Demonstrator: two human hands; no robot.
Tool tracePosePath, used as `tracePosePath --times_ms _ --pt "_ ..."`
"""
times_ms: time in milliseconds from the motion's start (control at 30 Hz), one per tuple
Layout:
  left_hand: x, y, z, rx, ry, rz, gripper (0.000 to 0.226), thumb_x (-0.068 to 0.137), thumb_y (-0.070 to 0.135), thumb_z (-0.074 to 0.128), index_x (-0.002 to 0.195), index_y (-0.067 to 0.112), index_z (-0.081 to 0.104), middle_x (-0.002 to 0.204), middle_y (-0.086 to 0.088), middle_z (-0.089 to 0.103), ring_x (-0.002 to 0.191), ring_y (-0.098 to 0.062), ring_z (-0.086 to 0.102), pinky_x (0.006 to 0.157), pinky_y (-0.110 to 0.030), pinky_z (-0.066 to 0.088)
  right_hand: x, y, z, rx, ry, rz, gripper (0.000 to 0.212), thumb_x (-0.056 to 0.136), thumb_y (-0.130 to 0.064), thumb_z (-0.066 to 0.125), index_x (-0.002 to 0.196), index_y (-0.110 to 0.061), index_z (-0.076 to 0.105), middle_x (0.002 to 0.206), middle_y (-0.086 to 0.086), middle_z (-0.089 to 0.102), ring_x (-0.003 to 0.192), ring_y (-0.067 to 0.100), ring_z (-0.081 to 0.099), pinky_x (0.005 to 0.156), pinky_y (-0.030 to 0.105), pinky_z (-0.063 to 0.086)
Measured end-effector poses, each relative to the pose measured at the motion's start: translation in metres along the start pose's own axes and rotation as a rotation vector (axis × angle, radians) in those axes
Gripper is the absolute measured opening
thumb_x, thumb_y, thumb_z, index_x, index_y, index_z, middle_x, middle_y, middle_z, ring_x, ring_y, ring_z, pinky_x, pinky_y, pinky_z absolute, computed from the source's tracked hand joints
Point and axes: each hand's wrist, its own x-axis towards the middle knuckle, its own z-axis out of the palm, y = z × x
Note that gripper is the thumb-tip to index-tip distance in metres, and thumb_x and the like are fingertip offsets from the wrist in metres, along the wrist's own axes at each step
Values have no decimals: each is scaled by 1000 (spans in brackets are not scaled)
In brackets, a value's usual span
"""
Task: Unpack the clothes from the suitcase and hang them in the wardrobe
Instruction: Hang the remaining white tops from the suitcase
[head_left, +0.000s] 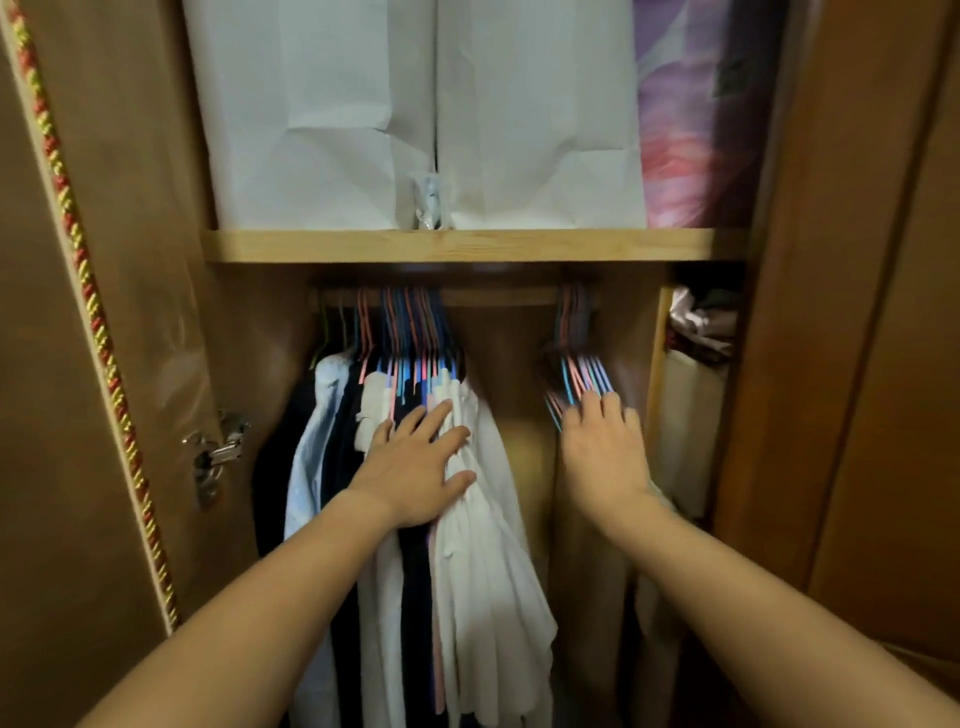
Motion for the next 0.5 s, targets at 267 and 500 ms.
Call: tracePosePath --times_ms 267,500 --pt "-11 2 -6 7 -69 -63 61 100 57 38 156 37 22 169 4 -9 155 -26 0 123 -55 12 12 11 -5 -210 -293 1 18 80 -6 66 98 -5 71 86 11 69 77 29 66 62 33 50" --pt "-14 -7 -13 -49 -129 -125 62 101 52 43 157 38 19 169 0 1 156 -26 3 120 -54 25 19 7 -13 -175 -306 24 30 97 0 42 125 1 51 117 15 59 97 29 68 70 35 56"
